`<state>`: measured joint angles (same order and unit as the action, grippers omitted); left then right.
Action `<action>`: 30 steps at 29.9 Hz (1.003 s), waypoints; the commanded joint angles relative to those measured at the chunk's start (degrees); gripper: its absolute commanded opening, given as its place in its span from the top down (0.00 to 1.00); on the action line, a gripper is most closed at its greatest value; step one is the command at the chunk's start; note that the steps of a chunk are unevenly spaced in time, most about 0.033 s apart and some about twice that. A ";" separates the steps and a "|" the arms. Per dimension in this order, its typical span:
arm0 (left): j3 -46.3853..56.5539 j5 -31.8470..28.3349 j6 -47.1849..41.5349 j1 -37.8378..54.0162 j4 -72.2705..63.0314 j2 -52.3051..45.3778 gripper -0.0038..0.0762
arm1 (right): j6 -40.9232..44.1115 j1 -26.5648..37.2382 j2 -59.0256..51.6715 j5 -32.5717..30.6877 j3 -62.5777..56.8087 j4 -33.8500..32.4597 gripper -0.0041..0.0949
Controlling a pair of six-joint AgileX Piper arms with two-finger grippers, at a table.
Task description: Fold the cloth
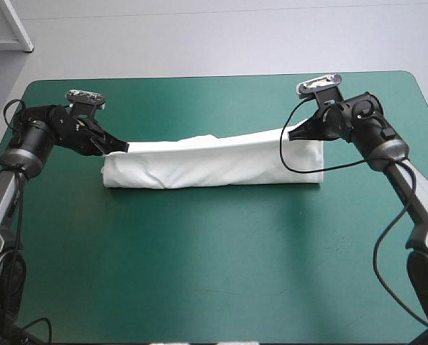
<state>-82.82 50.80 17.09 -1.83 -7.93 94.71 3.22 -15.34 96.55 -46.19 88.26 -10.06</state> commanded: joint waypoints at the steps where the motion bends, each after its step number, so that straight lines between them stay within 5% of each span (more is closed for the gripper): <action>1: -3.02 -3.71 -0.37 -0.13 0.03 -0.16 0.93 | -0.86 0.83 1.36 3.01 5.44 -0.95 0.98; 9: -3.16 -13.62 -0.37 -0.13 0.03 4.18 0.93 | -2.52 0.83 8.06 11.42 6.99 2.96 0.97; 12: -3.16 -17.75 -0.37 -0.13 0.03 5.43 0.85 | -2.52 0.93 9.35 14.60 6.99 5.56 0.84; 18: -3.06 -23.13 -0.47 -0.13 0.04 6.68 0.42 | -2.52 2.63 10.38 18.93 6.99 12.26 0.37; 21: -3.17 -23.37 -0.47 -0.13 0.29 6.77 0.24 | -0.97 3.08 10.27 17.95 6.99 14.18 0.30; 26: -5.99 -18.21 -0.47 -0.37 -3.20 5.58 0.24 | -0.24 3.88 8.11 10.04 6.99 19.06 0.30; 30: -8.95 -12.69 0.02 -1.12 -9.64 3.29 0.39 | -2.72 4.11 4.98 5.10 6.85 18.86 0.30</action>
<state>-88.07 37.35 17.09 -2.07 -12.44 102.97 2.65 -11.77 107.37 -40.46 93.20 8.18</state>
